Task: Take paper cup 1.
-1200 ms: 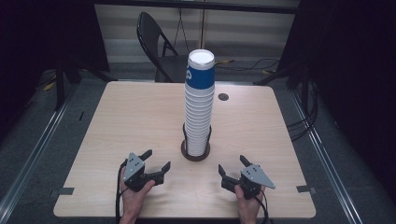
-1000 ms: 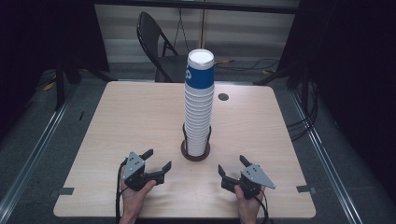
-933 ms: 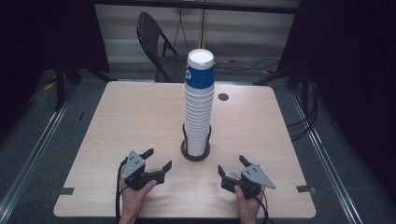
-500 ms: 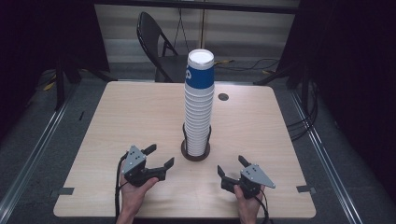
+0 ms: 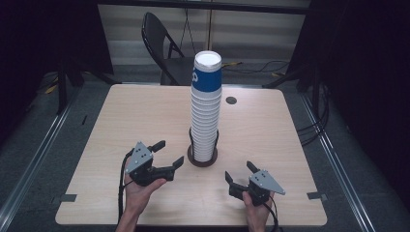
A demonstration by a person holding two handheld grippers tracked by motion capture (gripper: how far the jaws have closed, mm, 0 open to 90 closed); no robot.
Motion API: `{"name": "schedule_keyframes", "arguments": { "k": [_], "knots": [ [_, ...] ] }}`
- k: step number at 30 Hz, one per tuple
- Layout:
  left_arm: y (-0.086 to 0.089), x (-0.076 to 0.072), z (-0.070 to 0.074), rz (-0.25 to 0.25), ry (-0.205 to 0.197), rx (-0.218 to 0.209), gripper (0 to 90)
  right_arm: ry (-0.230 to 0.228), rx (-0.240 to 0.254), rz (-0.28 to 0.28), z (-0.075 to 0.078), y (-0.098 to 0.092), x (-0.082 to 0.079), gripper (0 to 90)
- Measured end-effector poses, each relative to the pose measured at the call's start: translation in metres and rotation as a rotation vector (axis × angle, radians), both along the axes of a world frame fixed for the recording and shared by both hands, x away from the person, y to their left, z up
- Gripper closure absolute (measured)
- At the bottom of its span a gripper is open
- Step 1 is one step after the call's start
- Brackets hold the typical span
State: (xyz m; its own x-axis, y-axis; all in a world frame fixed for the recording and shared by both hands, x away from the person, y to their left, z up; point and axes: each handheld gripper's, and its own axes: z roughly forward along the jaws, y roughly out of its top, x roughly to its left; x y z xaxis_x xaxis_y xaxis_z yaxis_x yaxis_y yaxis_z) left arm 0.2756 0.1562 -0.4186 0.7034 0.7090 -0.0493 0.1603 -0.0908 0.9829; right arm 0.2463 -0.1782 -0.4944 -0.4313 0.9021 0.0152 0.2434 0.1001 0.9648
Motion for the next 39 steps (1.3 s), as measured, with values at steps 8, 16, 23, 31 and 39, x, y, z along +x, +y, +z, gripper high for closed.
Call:
{"name": "schedule_keyframes", "arguments": {
  "k": [8, 16, 23, 31, 39],
  "knots": [
    [-0.005, 0.006, 0.015, -0.030, 0.017, 0.027, 16.2, -0.001, 0.001, 0.001, 0.000, 0.000, 0.000, 13.6],
    [-0.009, 0.009, 0.031, -0.048, -0.012, 0.032, 18.0, -0.002, 0.002, -0.001, 0.000, 0.000, 0.000, 13.7],
    [-0.012, 0.012, 0.046, -0.050, -0.016, 0.035, 19.6, -0.007, 0.008, 0.002, 0.000, -0.001, 0.000, 13.3],
    [-0.016, 0.016, 0.064, -0.060, -0.048, 0.037, 20.0, -0.010, 0.023, 0.013, 0.000, -0.003, -0.001, 13.2],
    [-0.020, 0.023, 0.079, -0.055, -0.048, 0.029, 20.1, -0.007, 0.026, 0.018, 0.000, -0.003, -0.001, 13.4]
  ]
}}
